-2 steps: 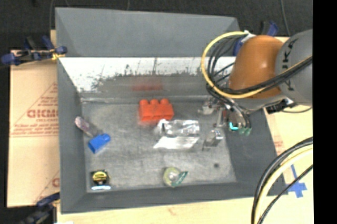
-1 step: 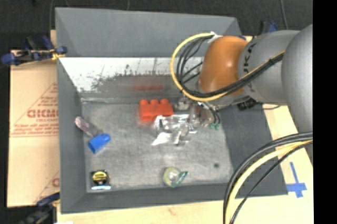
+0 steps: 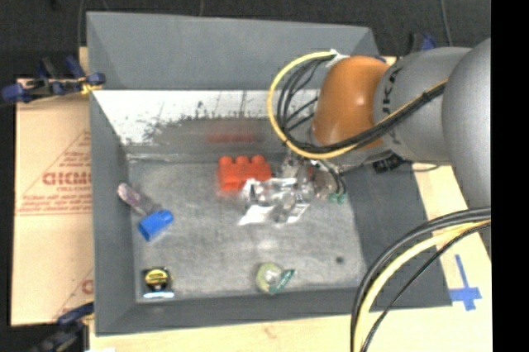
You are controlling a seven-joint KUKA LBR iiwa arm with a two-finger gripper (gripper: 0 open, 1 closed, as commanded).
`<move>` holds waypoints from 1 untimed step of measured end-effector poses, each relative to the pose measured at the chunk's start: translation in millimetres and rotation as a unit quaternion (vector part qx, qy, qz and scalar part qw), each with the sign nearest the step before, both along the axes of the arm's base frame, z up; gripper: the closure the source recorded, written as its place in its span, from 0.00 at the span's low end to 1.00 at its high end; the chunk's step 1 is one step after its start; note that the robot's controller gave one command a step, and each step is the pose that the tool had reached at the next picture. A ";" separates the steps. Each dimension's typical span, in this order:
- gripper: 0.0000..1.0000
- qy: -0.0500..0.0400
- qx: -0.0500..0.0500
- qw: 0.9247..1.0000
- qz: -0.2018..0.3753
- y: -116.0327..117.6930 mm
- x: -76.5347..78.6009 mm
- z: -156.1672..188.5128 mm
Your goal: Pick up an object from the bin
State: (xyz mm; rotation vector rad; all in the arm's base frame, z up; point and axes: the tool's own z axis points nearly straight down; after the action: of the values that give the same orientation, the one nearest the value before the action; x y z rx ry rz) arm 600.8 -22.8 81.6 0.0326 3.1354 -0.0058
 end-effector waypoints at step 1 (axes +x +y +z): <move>1.00 -0.002 0.007 0.998 0.067 -20.8 10.2 -1.7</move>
Offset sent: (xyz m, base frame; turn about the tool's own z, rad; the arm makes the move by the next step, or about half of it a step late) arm 0.0043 -0.0265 -0.0116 -0.1363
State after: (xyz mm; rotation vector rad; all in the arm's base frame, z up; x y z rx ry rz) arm 611.0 -43.6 79.8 -0.1776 3.1260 0.0169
